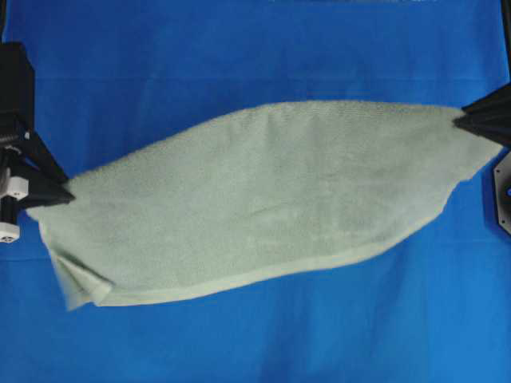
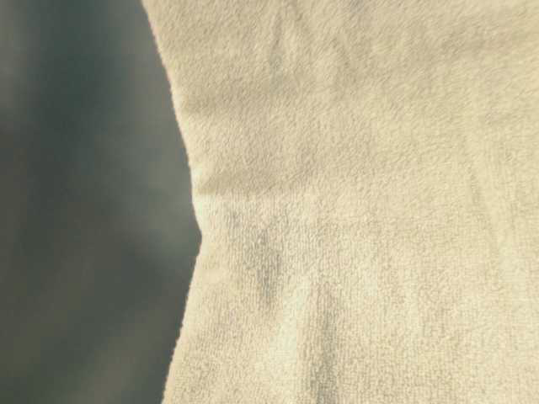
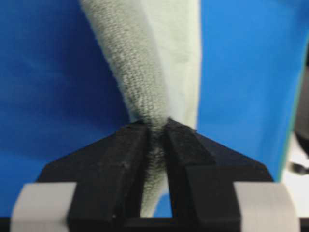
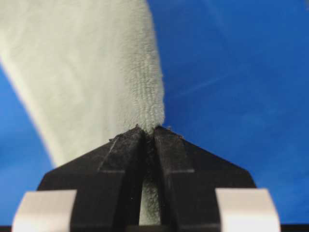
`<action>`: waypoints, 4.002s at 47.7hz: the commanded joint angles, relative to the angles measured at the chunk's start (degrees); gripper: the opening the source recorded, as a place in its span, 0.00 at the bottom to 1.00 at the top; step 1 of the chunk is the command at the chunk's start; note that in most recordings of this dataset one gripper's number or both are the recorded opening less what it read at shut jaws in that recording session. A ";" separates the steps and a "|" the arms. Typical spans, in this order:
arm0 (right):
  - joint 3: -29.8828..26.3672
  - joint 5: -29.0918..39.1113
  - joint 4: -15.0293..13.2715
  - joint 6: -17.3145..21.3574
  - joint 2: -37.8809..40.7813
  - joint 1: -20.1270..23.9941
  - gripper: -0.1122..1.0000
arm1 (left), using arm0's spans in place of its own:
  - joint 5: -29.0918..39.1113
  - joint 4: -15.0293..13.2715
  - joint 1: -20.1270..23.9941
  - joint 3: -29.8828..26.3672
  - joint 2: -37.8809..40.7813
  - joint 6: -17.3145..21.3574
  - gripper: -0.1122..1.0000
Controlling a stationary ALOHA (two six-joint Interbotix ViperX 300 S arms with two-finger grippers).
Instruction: Fold a bath towel.
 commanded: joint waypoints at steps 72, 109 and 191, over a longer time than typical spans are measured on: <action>-2.64 16.00 -21.36 4.66 13.36 -5.63 0.18 | -17.05 0.18 -17.40 -13.54 22.68 -13.54 0.19; -7.65 -37.71 -21.36 -2.29 51.15 -41.84 0.18 | -28.13 0.44 -2.64 25.22 11.16 -18.11 0.19; 11.07 -35.51 0.44 -5.01 41.57 -44.03 0.70 | -26.02 1.05 -2.29 25.05 -4.92 6.33 0.87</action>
